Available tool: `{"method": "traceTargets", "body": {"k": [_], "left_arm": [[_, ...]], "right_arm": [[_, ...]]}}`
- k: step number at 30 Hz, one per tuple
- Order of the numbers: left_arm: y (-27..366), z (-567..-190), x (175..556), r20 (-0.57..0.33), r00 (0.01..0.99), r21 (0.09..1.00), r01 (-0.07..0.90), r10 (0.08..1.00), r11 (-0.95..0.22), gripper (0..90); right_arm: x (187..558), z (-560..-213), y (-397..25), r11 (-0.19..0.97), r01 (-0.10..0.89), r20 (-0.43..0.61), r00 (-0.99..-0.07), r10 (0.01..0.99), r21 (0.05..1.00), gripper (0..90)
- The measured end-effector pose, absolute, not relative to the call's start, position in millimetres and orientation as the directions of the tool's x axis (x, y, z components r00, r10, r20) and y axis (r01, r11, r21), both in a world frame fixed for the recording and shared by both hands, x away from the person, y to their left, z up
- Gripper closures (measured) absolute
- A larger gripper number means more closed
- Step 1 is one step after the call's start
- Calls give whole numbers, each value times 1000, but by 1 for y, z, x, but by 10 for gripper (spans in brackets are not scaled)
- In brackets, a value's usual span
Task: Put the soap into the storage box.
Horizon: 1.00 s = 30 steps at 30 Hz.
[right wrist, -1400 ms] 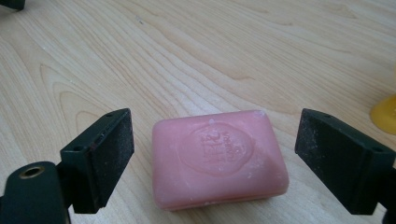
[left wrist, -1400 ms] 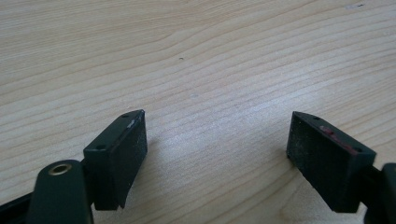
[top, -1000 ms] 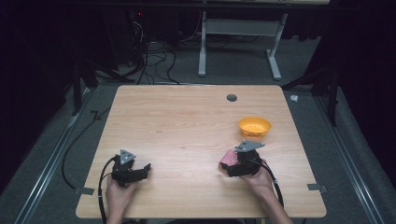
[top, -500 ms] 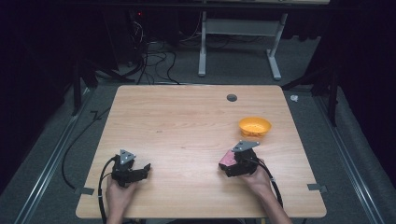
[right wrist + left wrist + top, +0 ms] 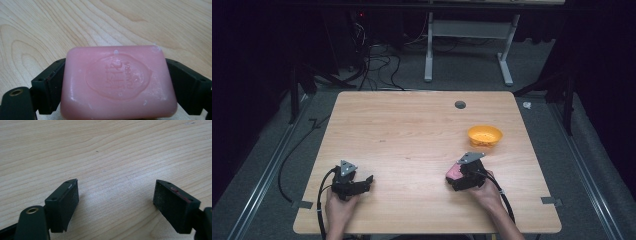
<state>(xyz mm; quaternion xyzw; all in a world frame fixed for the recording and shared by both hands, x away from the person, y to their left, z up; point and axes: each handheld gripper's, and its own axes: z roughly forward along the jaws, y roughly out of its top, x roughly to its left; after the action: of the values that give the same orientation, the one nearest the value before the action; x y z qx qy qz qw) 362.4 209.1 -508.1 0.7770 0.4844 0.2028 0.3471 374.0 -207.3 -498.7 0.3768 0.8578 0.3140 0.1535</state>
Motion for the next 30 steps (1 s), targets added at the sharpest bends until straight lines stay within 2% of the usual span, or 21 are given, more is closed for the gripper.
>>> {"method": "traceTargets", "body": {"k": [30], "left_arm": [[209, -508, 362, -21, 449, 736, 612, 894, -290, 209]], "right_arm": [[369, -496, -209, 488, 552, -9, -656, 755, 677, 135]]}}
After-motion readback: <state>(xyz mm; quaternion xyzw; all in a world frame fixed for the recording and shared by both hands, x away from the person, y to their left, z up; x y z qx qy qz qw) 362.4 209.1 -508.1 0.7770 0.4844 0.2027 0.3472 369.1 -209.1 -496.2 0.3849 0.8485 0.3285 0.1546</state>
